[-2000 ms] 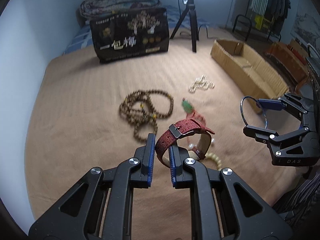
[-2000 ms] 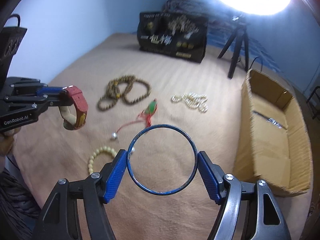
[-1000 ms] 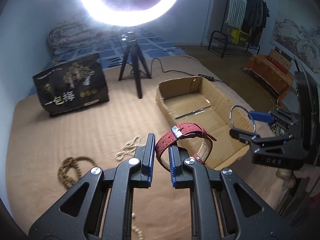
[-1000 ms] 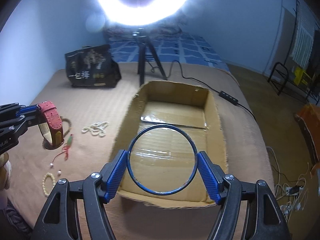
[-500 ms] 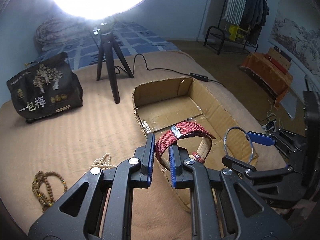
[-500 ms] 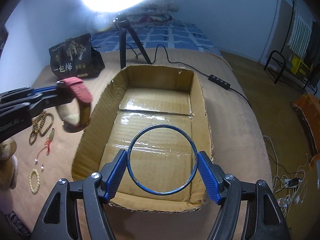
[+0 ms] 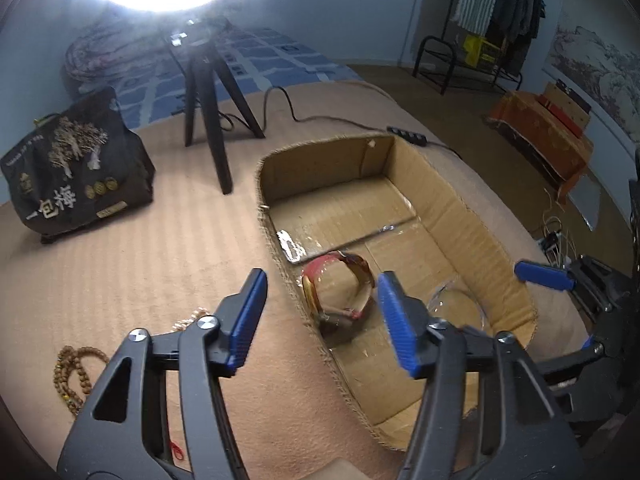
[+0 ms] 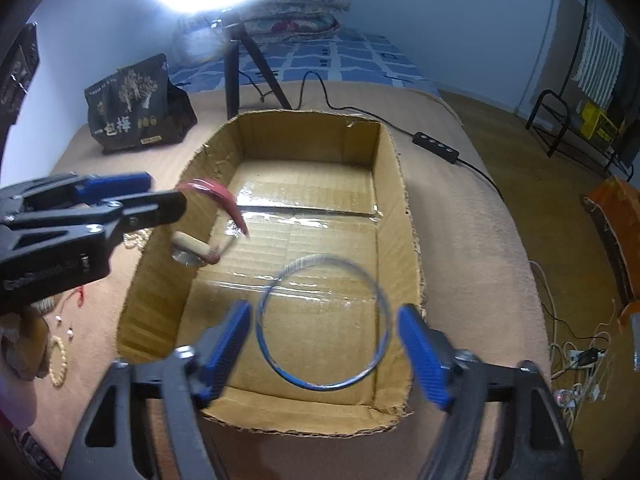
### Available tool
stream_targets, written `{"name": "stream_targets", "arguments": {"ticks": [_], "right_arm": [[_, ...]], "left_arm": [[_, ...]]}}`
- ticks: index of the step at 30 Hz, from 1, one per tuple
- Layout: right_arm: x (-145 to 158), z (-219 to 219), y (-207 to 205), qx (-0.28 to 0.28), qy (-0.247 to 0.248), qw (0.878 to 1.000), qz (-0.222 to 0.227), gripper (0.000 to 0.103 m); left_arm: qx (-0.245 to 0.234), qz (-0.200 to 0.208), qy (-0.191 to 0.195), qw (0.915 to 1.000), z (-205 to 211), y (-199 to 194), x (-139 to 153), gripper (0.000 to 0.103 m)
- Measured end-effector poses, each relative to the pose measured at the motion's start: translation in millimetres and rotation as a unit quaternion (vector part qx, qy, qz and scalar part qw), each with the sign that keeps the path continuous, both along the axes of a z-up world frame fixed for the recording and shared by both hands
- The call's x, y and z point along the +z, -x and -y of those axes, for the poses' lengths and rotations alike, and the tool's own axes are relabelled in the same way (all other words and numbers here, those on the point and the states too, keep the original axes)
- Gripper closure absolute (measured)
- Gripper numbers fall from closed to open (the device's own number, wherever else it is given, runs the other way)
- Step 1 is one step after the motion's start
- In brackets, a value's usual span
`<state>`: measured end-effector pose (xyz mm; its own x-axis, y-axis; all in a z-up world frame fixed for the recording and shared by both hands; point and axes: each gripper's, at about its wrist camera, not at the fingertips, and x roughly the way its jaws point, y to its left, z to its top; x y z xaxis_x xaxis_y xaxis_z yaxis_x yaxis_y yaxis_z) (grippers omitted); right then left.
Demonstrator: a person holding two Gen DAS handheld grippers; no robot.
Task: Organize jewelry
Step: 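Open the left tool to drop the watch while the right tool releases the bangle into the box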
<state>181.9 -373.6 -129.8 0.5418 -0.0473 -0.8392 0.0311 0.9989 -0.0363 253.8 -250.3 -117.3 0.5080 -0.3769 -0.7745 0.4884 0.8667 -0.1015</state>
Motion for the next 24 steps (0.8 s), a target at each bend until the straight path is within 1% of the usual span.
{"name": "stream_targets", "arguments": {"ticks": [3, 7, 13, 18, 21, 24], "right_arm": [[1.8, 0.0, 1.9, 0.003, 0.004, 1.000, 0.003, 0.013], [5.0, 0.5, 5.8, 0.001, 0.011, 1.000, 0.006, 0.013], [16.1, -1.9, 13.5, 0.002, 0.012, 1.000, 0.021, 0.013], [29.8, -11.8, 20.1, 0.007, 0.008, 0.999, 0.040, 0.013], [39.3, -21.8, 25.2, 0.015, 0.004, 0.998, 0.053, 0.013], [48.1, -35.8, 31.3, 0.031, 0.002, 0.997, 0.065, 0.012]], "left_arm": [[0.005, 0.005, 0.007, 0.9999, -5.3, 0.3, 7.1, 0.043], [0.011, 0.013, 0.005, 0.9999, -11.9, 3.1, 13.4, 0.043], [0.016, 0.031, 0.003, 0.9994, -27.4, 14.2, 31.7, 0.043], [0.028, 0.048, -0.004, 0.9985, -51.4, 25.2, 49.3, 0.043], [0.043, 0.062, -0.007, 0.9971, -74.7, 32.6, 61.4, 0.043], [0.061, 0.067, -0.013, 0.9958, -98.5, 38.4, 69.3, 0.042]]}}
